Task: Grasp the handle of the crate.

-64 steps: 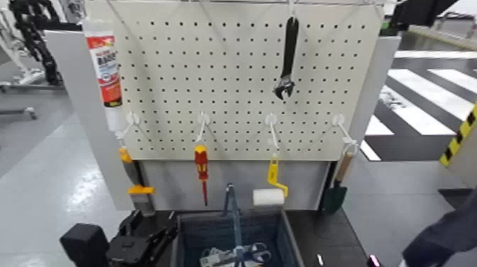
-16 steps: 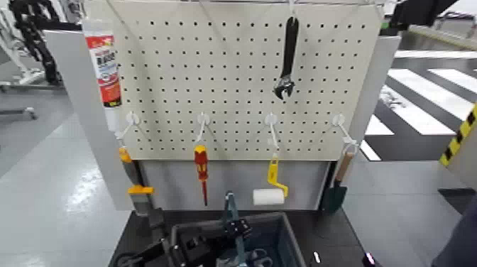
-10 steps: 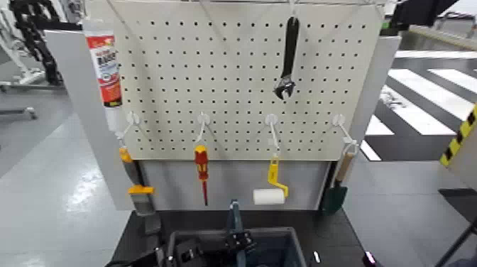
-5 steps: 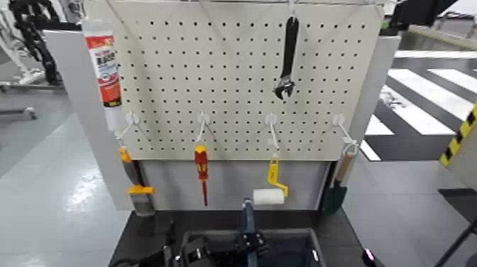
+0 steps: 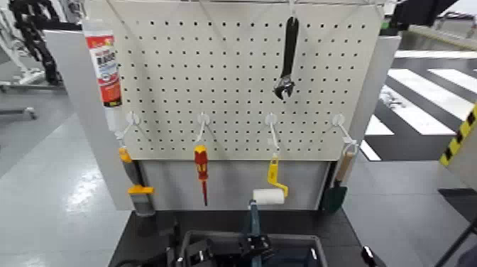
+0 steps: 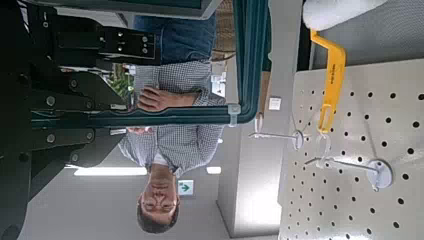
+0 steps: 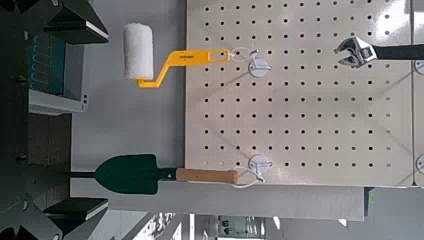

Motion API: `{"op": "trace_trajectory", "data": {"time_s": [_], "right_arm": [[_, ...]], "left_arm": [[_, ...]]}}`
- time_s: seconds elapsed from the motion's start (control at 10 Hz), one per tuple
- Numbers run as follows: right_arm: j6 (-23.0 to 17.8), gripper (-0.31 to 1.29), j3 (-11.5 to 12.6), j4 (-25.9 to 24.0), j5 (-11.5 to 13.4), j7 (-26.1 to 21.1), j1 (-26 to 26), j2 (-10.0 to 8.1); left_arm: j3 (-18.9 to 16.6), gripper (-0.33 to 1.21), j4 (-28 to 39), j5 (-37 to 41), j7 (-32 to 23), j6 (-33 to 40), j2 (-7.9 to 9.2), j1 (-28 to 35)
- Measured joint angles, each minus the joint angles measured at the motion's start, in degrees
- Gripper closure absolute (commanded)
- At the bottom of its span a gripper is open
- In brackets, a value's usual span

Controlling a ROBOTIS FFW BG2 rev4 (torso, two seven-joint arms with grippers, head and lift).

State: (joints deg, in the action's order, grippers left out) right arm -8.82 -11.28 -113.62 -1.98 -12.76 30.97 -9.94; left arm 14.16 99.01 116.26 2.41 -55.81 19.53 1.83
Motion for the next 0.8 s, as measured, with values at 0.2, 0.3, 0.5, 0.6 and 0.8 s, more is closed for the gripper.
{"op": "trace_trajectory", "data": {"time_s": [0.2,0.3,0.5,0.6,0.8], "right_arm": [[0.2,0.15,-0.2,0.0,0.5,-0.7,0.0,0.01],[0.3,0.15,-0.4,0.0,0.6,-1.0,-0.1,-0.08],[0.6,0.15,-0.9,0.0,0.9,-2.3,-0.3,-0.29],[0.8,0.15,-1.3,0.1,1.1,-3.3,-0.4,-0.53],[0.9,0.15,-2.0,0.1,1.5,-4.7,-0.7,-1.04]], "left_arm": [[-0.7,1.17,0.0,0.0,0.0,0.0,-0.74,0.4],[-0.9,1.17,-0.1,0.0,0.0,0.0,-1.01,0.5],[-1.2,1.17,-0.1,-0.1,0.0,0.0,-1.33,0.7],[-1.3,1.17,-0.1,-0.2,0.0,0.0,-1.42,0.8],[-1.5,1.17,-0.3,-0.2,0.2,0.0,-1.60,0.8]]}}
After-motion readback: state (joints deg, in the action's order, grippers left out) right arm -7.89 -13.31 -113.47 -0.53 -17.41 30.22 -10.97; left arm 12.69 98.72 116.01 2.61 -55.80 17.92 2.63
